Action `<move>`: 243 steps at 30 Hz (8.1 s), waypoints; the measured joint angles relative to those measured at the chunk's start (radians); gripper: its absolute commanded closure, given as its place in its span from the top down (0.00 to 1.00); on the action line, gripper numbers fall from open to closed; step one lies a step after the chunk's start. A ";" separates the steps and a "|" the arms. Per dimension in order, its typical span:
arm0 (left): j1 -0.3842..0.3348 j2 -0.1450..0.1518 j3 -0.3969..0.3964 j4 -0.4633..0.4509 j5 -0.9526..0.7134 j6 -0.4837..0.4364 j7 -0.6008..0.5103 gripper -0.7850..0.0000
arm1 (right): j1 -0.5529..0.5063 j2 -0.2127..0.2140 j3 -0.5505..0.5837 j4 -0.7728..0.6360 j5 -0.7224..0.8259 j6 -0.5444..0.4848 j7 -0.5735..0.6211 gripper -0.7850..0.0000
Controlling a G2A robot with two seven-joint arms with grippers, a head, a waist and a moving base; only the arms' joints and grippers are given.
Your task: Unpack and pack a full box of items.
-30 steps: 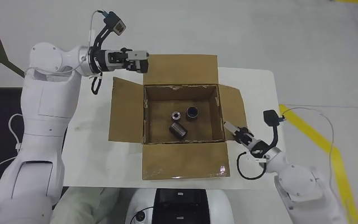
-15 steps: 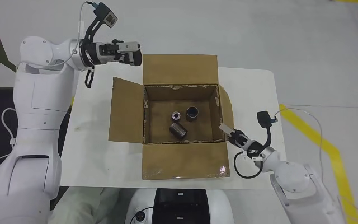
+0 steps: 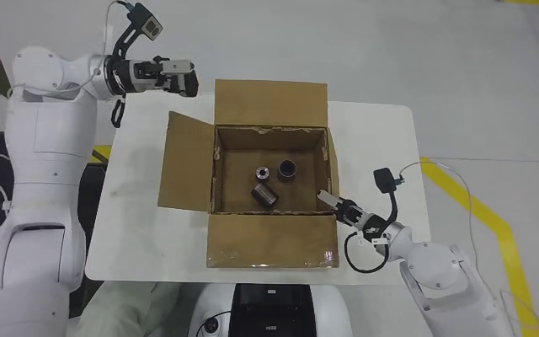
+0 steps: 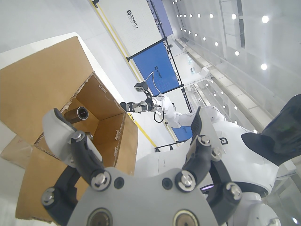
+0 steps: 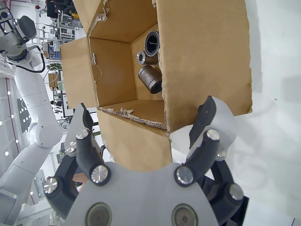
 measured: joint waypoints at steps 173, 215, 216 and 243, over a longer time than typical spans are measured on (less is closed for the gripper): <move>0.067 0.170 0.043 -0.086 -0.009 0.066 0.000 1.00 | 0.924 -0.230 -0.712 0.792 -0.683 -0.323 0.313 0.69; 0.067 0.170 0.043 -0.086 -0.009 0.066 0.000 1.00 | 0.727 -0.179 -0.463 0.237 -0.837 -0.281 0.434 0.00; 0.067 0.170 0.043 -0.086 -0.009 0.066 0.000 1.00 | 0.720 -0.177 -0.453 0.224 -0.837 -0.279 0.434 0.00; 0.067 0.170 0.043 -0.086 -0.009 0.066 0.000 1.00 | 0.403 -0.119 -0.105 -0.070 -0.949 -0.199 0.437 0.00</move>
